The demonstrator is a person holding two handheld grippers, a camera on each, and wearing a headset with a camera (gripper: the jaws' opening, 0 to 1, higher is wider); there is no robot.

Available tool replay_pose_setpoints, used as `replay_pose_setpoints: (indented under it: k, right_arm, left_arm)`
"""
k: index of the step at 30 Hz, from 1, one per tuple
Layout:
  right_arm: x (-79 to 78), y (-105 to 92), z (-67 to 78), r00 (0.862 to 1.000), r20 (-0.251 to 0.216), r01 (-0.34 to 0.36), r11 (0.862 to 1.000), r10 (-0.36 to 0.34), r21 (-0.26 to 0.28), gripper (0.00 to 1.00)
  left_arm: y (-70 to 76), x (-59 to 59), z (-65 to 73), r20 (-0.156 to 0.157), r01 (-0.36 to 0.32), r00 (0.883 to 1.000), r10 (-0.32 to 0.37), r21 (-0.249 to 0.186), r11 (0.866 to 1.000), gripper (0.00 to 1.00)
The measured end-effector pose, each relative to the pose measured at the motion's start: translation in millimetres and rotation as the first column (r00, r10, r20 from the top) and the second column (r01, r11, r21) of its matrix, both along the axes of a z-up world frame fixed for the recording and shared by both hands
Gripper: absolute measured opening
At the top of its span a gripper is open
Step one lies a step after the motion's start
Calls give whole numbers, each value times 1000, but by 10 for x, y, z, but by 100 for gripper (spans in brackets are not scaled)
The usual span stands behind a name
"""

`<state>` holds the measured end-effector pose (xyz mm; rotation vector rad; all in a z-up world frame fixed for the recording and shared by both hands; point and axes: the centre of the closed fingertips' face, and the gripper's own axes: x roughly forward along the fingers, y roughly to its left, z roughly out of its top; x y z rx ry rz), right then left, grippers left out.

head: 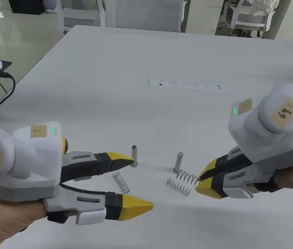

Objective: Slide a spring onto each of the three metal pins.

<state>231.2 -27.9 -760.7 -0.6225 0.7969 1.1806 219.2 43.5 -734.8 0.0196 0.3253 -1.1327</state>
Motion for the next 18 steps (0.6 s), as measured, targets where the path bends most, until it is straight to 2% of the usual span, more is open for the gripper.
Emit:
replay_pose_setpoints:
  k: [5,11,14,18]
  right_arm:
    - [-62,89,19,999,6,-47,999,47,-6,8]
    - [-132,185,56,995,13,-99,995,99,-9,8]
    - [-165,231,80,992,14,-122,993,122,-8,8]
    - [-203,274,85,989,17,-147,989,147,-10,8]
  left_arm:
    - [-47,-28,2,4,35,999,-35,15,999,47]
    - [-102,-44,33,10,63,998,-63,12,998,43]
    - [-143,-90,42,2,99,995,-99,12,995,36]
    - [-182,-96,47,13,116,993,-116,23,993,34]
